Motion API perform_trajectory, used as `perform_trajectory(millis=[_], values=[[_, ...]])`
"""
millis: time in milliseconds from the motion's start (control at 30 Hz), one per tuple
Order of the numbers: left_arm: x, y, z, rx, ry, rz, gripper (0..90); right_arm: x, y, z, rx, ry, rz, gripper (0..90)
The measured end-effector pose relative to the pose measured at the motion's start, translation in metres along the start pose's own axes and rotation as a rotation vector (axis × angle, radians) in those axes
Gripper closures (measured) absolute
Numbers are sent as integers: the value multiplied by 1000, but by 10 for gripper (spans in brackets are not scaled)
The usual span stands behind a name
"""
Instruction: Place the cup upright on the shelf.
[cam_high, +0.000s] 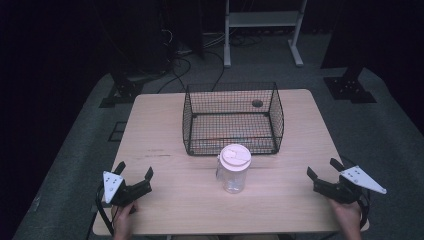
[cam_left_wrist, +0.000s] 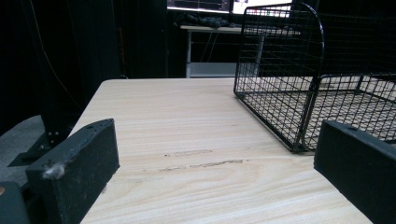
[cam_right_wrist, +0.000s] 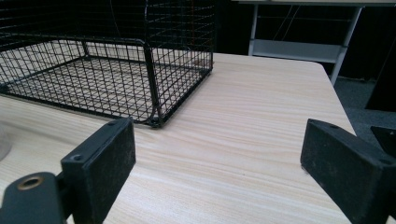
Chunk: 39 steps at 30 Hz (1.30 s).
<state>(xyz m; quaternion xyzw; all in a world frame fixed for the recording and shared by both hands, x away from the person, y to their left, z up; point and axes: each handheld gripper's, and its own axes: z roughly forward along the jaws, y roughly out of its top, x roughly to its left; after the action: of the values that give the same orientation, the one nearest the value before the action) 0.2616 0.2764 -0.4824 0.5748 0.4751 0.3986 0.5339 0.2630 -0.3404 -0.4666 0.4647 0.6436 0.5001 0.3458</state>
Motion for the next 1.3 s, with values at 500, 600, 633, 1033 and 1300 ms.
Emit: perform_trajectory(millis=[500,600,633,1033,1300], values=[[0,0,-1,-4,-6,-2,0,7,2,1,1,25,-25,94],[0,0,-1,-5,-5,-4,0,11,6,1,-5,35,-33,95],[1,0,-1,-5,-6,-3,0,13,7,0,-9,41,-39,95],[0,0,-1,-3,-4,3,0,27,14,0,-6,87,-76,94],[0,0,-1,-5,-2,4,0,37,17,1,-8,120,-102,95]])
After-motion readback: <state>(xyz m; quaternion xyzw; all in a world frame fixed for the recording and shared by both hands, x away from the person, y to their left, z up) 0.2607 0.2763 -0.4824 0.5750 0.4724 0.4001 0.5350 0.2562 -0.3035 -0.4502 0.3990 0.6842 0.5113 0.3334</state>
